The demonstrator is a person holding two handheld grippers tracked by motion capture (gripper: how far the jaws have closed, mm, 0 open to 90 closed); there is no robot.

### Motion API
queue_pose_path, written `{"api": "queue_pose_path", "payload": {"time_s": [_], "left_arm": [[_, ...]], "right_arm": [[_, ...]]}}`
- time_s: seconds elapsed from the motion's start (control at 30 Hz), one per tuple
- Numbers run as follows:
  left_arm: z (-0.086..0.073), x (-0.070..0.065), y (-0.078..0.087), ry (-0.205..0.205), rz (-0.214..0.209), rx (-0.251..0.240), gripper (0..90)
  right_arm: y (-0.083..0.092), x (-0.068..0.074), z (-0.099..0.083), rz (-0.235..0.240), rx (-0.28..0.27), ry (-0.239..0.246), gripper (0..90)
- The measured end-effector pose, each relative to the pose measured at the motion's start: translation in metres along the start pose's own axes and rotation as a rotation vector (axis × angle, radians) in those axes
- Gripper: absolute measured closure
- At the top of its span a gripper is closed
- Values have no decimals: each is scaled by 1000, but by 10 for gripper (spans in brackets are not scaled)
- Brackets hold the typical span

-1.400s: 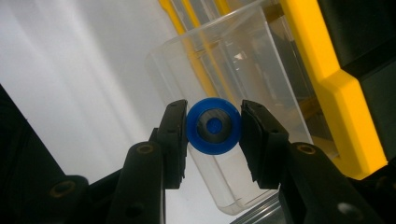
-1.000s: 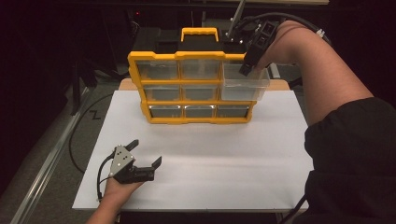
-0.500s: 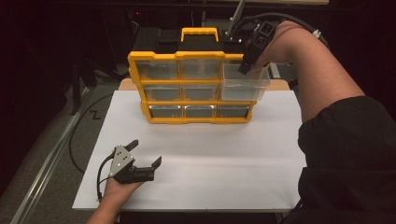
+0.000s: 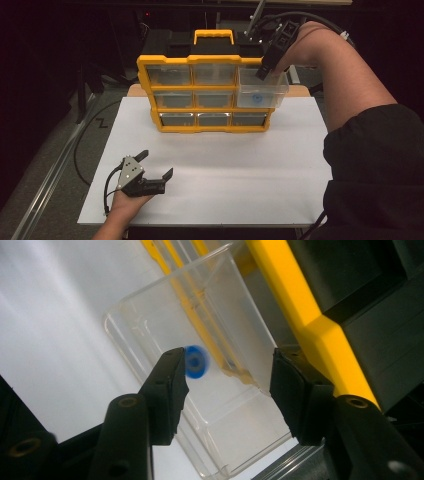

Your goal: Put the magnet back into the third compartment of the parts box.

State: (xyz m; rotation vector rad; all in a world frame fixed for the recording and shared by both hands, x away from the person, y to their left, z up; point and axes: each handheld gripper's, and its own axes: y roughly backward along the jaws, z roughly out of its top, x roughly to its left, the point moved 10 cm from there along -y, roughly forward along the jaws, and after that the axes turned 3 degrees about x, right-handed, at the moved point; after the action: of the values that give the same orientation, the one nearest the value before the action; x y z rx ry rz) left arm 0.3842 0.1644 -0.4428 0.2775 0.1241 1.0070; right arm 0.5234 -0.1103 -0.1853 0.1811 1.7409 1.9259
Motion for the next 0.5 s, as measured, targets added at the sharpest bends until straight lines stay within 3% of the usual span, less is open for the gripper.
{"api": "queue_pose_path", "payload": {"time_s": [0.5], "left_arm": [[0, 1, 0, 2, 4, 1, 3]], "right_arm": [[6, 19, -17, 8, -1, 20, 507]]}}
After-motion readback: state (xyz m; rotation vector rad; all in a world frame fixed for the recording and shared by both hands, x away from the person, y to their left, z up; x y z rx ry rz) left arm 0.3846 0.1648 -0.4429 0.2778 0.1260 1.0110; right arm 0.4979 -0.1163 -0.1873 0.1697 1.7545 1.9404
